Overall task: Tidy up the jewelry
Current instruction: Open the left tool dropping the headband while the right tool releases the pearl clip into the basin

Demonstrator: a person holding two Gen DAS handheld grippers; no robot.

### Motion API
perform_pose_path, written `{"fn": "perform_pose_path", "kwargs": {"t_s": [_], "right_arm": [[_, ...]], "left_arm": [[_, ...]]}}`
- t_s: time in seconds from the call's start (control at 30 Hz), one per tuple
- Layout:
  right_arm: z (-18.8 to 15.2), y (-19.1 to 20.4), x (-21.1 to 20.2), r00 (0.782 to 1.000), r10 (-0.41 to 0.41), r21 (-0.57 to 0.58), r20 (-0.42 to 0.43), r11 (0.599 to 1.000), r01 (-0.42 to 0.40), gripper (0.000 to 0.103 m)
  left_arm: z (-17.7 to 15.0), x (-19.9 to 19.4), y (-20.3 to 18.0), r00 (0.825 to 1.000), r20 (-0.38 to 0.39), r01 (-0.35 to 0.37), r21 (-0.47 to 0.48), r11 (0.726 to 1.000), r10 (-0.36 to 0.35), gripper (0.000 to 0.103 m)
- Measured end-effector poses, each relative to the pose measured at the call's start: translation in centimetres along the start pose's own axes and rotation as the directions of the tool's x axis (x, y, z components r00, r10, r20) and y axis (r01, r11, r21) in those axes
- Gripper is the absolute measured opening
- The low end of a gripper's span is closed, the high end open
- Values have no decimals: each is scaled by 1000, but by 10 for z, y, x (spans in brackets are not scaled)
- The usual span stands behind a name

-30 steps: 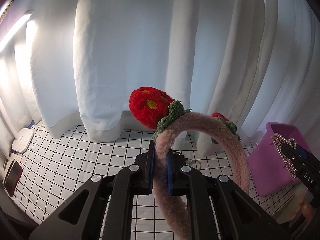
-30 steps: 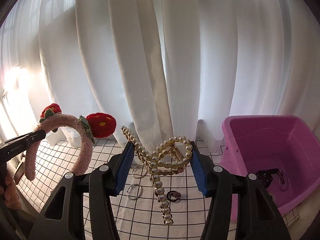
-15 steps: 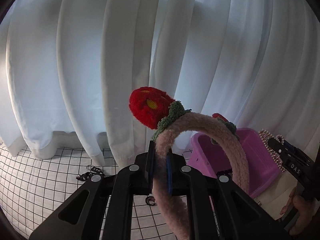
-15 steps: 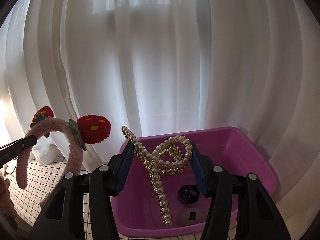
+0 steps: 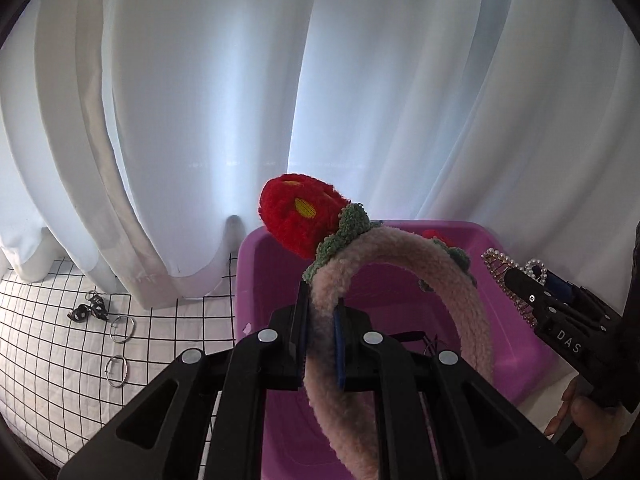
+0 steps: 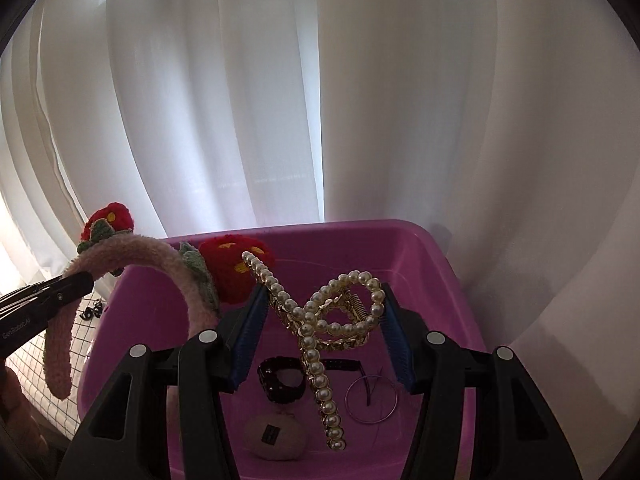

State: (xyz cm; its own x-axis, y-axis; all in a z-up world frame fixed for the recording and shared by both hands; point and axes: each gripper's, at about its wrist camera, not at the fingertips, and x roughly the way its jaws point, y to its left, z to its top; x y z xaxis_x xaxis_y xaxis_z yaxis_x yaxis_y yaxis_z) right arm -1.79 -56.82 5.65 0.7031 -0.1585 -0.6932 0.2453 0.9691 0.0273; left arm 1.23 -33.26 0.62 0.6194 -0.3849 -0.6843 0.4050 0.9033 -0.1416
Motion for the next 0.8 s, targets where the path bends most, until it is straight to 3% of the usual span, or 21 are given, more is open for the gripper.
{"fn": "perform_pose_path", "kwargs": {"t_s": [0.17, 0.43, 0.57, 0.8], "right_arm": [[-5, -10, 37, 991, 28, -26, -133, 999, -32, 54], [-14, -6, 71, 959, 53, -69, -279, 995, -75, 54], [-18, -1, 72, 944, 62, -72, -323, 993, -90, 54], [-18, -2, 83, 940, 62, -76, -337, 993, -92, 54]], "left_arm": [[-11, 40, -11, 993, -114, -45, -16, 999, 43, 11], [-25, 79, -18, 960, -259, -122, -48, 991, 105, 13], [-29, 92, -15, 946, -296, -154, -52, 987, 132, 13], [-31, 99, -19, 930, -329, -184, -31, 982, 164, 16]]}}
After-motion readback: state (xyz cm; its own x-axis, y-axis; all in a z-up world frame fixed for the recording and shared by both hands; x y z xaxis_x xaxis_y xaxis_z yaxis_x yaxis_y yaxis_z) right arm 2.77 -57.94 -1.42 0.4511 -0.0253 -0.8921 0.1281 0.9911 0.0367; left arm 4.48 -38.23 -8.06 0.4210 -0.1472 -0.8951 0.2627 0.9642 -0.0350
